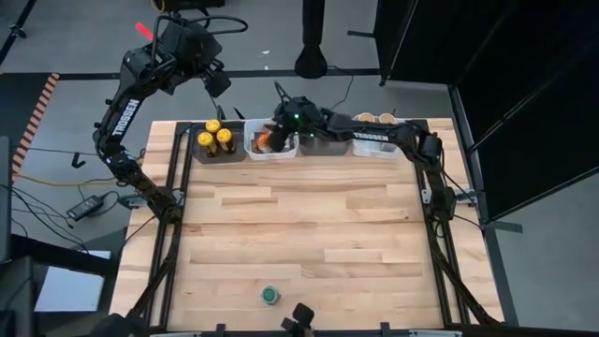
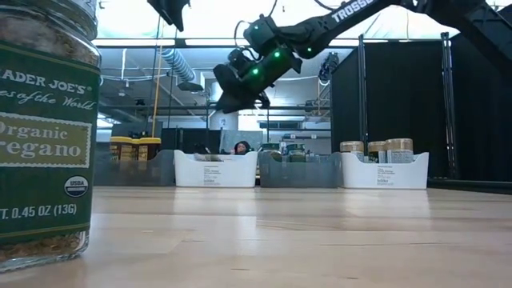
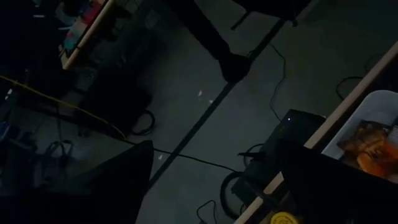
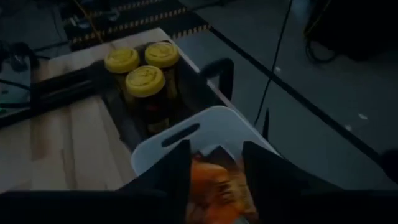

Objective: Sort spices by type
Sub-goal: Put the green seasoning bottle into the right black bin

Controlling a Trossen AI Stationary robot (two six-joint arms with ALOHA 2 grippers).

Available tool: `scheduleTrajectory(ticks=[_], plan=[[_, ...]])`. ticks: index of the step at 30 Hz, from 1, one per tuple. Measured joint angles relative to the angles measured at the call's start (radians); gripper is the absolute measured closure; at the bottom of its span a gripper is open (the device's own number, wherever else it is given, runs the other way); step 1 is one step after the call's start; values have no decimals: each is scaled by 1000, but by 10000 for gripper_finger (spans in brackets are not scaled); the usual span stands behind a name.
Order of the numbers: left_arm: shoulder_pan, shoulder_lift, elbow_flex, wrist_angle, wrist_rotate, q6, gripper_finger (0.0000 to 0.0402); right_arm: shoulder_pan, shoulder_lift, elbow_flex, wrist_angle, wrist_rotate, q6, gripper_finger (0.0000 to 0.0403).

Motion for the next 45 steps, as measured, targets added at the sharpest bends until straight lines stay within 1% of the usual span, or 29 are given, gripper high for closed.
scheduleTrajectory(ticks=[1, 3, 5, 6, 9, 10, 12, 14, 16, 20, 22, 26, 31, 34, 37, 42, 45], plan=[[1, 0, 0, 0, 3, -1, 55, -2, 0, 9, -18, 0, 1, 247], [1, 0, 0, -9, 7, -8, 55, -8, -3, 36, -77, -44, 11, 227], [1, 0, 0, -17, 8, -8, 55, -10, -4, 79, -147, -141, 22, 212], [1, 0, 0, -21, 8, -8, 55, -8, -5, 103, -194, -209, 21, 207], [1, 0, 0, -25, 10, -8, 55, 34, -10, 146, -293, -386, -21, 198], [1, 0, 0, -26, 10, -8, 55, 59, -11, 155, -326, -421, -42, 196], [1, 0, 0, -26, 10, -8, 55, 125, -10, 159, -395, -448, -96, 193], [1, 0, 0, -26, 10, -8, 55, 207, -10, 159, -466, -447, -175, 187], [1, 0, 0, -26, 10, -8, 55, 295, -4, 159, -529, -419, -273, 180], [1, 0, 0, -20, 14, -11, 55, 456, -2, 143, -594, -254, -442, 158], [1, 0, 0, -20, 24, -16, 55, 512, -2, 142, -594, -202, -466, 145], [1, 0, 0, -17, 24, -16, 55, 575, -2, 142, -525, -197, -466, 123], [1, 0, 0, 16, 25, -15, 55, 653, -2, 142, -485, -239, -469, 99], [1, 0, 0, 17, 25, -15, 55, 706, -2, 142, -473, -231, -477, 86], [1, 0, 0, 16, 25, -15, 55, 750, 2, 142, -408, -207, -503, 74], [1, 0, 0, 16, 25, -14, 55, 793, 70, 143, -244, -206, -512, 63], [1, 0, 0, 15, 25, -14, 55, 818, 115, 142, -187, -212, -511, 61]])
